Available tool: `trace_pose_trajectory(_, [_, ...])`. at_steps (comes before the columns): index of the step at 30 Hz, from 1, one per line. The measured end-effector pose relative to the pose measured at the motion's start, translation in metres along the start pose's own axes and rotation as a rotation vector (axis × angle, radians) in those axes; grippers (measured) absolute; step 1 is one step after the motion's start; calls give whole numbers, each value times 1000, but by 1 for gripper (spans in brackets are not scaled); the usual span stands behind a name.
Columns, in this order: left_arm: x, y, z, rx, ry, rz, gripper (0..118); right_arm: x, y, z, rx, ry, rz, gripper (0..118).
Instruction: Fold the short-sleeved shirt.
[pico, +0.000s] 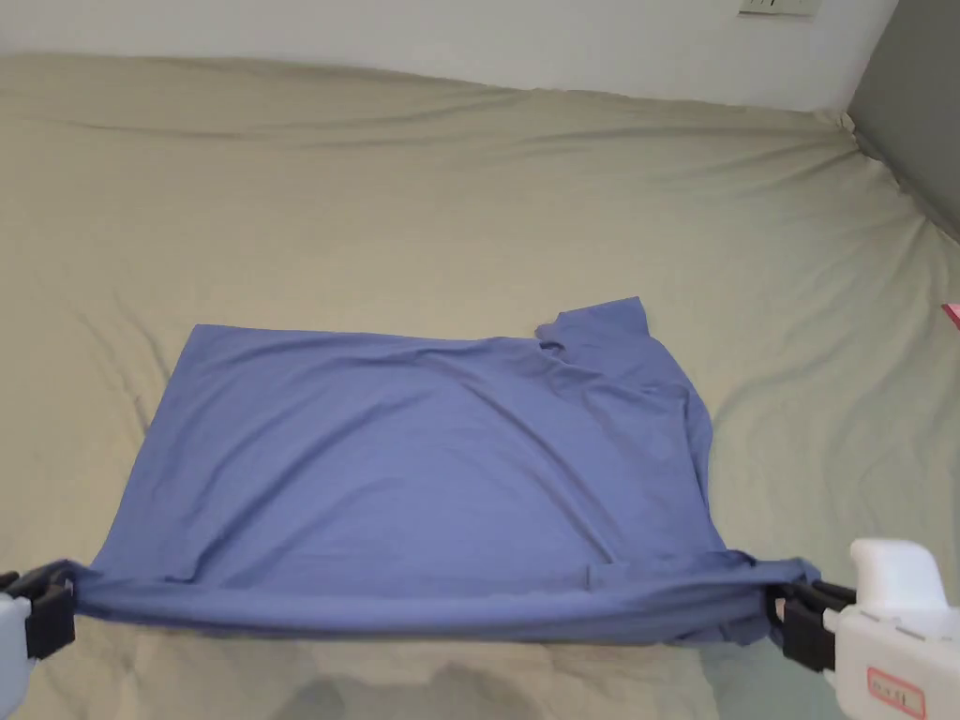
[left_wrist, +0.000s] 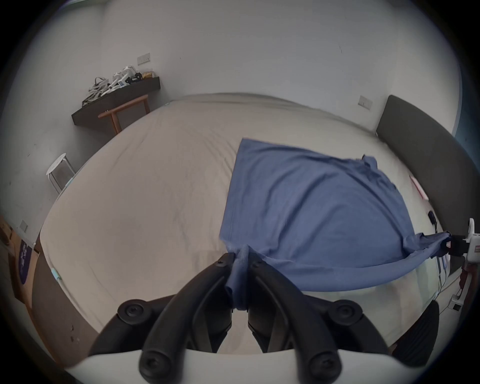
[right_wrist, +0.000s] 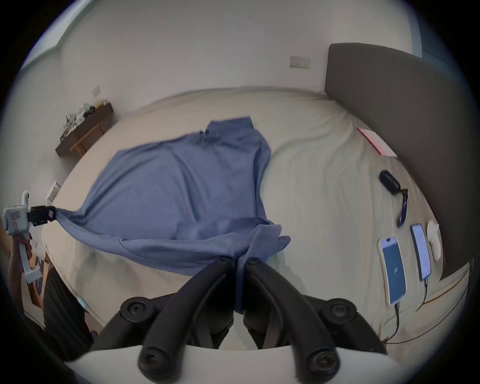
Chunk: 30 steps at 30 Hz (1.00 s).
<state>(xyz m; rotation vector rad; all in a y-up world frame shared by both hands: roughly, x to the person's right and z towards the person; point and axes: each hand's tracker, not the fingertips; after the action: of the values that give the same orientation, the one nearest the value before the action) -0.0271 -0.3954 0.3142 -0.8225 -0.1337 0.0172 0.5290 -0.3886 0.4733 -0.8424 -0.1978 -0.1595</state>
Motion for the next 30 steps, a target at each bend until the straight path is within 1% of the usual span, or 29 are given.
trace_pose_trajectory(4, [3,25,-28,10,9,1,8,-6,34,-31,-11,-43,7,6])
trace_pose_trajectory(5, [3,30,-37,3,11,6,8,-8,41,-42,-31,-59,20,6])
trace_pose_trajectory(7, [5,37,-55,-11,10,17,8,-12,54,-64,-67,-83,18,6])
trace_pose_trajectory(11, [14,46,-94,-53,42,-26,8,-16,72,-114,-139,-114,15,6])
trace_pose_trajectory(15, [20,49,-132,-117,65,-55,8,-16,77,-158,-224,-156,42,6])
trace_pose_trajectory(19, [21,43,-170,-163,85,-78,8,-16,73,-188,-257,-177,56,6])
trace_pose_trajectory(23, [24,46,-182,-152,93,-114,8,-16,72,-201,-270,-191,63,7])
trace_pose_trajectory(24, [25,48,-184,-146,92,-130,8,-16,73,-201,-260,-198,62,9])
trace_pose_trajectory(25, [27,52,-185,-141,88,-141,8,-16,75,-201,-239,-208,61,15])
trace_pose_trajectory(27, [30,61,-183,-131,111,-182,35,-14,80,-197,-162,-255,72,57])
trace_pose_trajectory(28, [31,67,-179,-125,123,-198,51,-13,84,-188,-132,-270,77,81])
trace_pose_trajectory(29, [32,74,-172,-103,117,-193,78,-11,91,-177,-101,-278,56,98])
trace_pose_trajectory(30, [33,82,-157,-48,99,-174,97,-9,98,-162,-45,-262,23,98])
